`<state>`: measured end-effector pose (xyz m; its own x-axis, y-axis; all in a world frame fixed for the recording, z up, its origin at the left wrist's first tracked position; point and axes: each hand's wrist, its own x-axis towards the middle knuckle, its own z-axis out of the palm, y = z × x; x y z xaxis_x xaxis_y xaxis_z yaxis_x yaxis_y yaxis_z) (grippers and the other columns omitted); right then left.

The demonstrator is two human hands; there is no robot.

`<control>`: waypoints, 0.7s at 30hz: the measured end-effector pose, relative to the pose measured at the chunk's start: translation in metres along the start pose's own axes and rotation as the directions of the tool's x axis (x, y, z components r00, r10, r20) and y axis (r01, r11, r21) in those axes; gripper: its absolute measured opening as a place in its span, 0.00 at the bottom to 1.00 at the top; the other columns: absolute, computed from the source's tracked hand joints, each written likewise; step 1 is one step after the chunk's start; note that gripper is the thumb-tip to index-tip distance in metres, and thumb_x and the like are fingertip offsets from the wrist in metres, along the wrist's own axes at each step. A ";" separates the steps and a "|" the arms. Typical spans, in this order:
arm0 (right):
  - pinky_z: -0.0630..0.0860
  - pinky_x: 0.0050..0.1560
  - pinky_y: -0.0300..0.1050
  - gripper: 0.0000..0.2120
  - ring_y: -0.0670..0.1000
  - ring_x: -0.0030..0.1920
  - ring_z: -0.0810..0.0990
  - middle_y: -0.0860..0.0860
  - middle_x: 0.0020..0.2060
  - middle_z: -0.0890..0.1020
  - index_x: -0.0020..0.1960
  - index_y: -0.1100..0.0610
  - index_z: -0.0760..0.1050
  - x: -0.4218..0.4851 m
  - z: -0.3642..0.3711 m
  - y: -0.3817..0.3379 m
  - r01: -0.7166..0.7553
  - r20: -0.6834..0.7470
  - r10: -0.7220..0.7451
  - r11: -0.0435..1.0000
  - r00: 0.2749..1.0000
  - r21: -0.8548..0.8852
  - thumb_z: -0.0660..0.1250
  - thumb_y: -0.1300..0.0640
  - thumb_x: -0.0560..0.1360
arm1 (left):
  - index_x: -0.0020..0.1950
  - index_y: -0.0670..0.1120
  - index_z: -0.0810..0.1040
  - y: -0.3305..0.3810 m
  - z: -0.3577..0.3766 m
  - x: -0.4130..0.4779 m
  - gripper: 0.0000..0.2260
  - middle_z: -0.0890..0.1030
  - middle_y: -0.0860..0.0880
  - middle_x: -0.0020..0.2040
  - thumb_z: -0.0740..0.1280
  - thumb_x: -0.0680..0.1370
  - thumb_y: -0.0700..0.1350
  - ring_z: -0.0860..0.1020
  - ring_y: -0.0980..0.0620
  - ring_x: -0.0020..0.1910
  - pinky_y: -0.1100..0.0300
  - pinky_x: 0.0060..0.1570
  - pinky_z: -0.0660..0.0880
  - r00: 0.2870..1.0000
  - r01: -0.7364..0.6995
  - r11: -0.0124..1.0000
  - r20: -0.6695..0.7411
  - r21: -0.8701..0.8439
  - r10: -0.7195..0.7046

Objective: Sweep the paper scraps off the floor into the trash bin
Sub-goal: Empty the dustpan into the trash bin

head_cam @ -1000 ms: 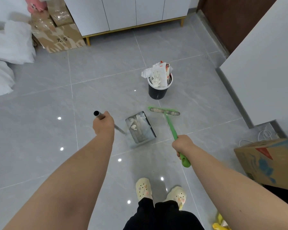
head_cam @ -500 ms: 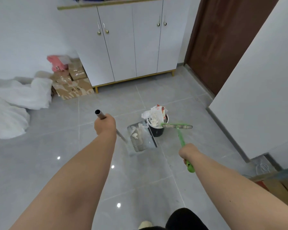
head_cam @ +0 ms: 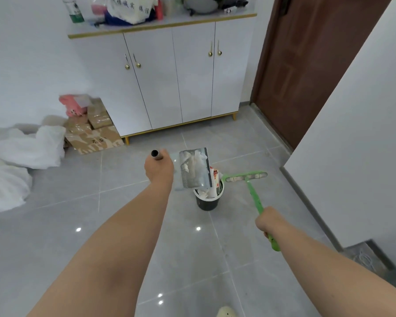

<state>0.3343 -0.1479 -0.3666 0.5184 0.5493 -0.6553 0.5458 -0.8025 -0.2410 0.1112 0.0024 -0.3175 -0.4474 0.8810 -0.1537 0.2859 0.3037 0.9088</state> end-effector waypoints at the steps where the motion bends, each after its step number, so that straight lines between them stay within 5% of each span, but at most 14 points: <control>1: 0.65 0.23 0.39 0.14 0.52 0.26 0.72 0.57 0.31 0.71 0.62 0.67 0.70 0.001 0.001 0.000 0.001 0.009 -0.001 1.000 1.000 0.007 0.55 0.64 0.78 | 0.32 0.45 0.66 -0.006 0.002 -0.006 0.16 0.68 0.49 0.31 0.59 0.80 0.45 0.69 0.49 0.34 0.59 0.37 0.64 0.993 -0.098 0.994 0.065 0.045 0.095; 4: 0.65 0.24 0.39 0.15 0.52 0.27 0.71 0.56 0.31 0.71 0.62 0.67 0.69 0.022 -0.011 0.004 0.005 0.020 -0.005 1.000 1.000 0.012 0.56 0.65 0.78 | 0.36 0.42 0.71 -0.029 0.029 -0.017 0.14 0.71 0.47 0.32 0.60 0.80 0.45 0.69 0.49 0.35 0.59 0.36 0.63 0.895 -0.385 0.899 0.322 0.206 0.309; 9: 0.66 0.24 0.39 0.12 0.51 0.26 0.72 0.55 0.31 0.71 0.59 0.65 0.71 0.044 -0.015 0.010 0.006 0.021 -0.006 1.000 1.000 0.019 0.56 0.64 0.78 | 0.34 0.48 0.69 -0.050 0.048 -0.027 0.13 0.71 0.50 0.32 0.61 0.79 0.40 0.69 0.49 0.35 0.62 0.32 0.61 0.677 -0.632 0.725 0.651 0.275 0.343; 15: 0.66 0.23 0.39 0.04 0.52 0.25 0.73 0.57 0.29 0.73 0.49 0.64 0.68 0.049 -0.005 0.009 -0.011 0.052 0.009 0.998 0.999 0.056 0.56 0.65 0.77 | 0.45 0.45 0.77 -0.047 0.046 -0.023 0.06 0.78 0.46 0.45 0.62 0.78 0.42 0.75 0.47 0.45 0.61 0.43 0.65 0.561 -0.749 0.542 0.800 0.380 0.213; 18: 0.67 0.23 0.40 0.05 0.52 0.24 0.73 0.57 0.28 0.74 0.49 0.65 0.70 0.044 -0.004 0.008 -0.014 0.069 0.009 0.998 0.998 0.063 0.56 0.65 0.77 | 0.60 0.46 0.78 -0.038 0.036 -0.025 0.14 0.73 0.45 0.59 0.61 0.80 0.51 0.76 0.44 0.54 0.56 0.53 0.71 0.527 -0.807 0.382 0.841 0.451 0.121; 21: 0.66 0.23 0.39 0.07 0.52 0.25 0.73 0.58 0.30 0.73 0.52 0.65 0.71 0.041 -0.004 0.006 -0.008 0.074 0.003 0.998 0.997 0.065 0.56 0.65 0.77 | 0.67 0.50 0.73 -0.028 0.026 -0.025 0.16 0.75 0.45 0.60 0.60 0.81 0.53 0.79 0.44 0.51 0.55 0.55 0.74 0.531 -0.783 0.377 0.848 0.494 -0.009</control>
<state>0.3617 -0.1291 -0.3923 0.4695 0.5282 -0.7075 0.4977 -0.8202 -0.2821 0.1365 -0.0185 -0.3489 0.4781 0.7721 -0.4186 0.8772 -0.3962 0.2712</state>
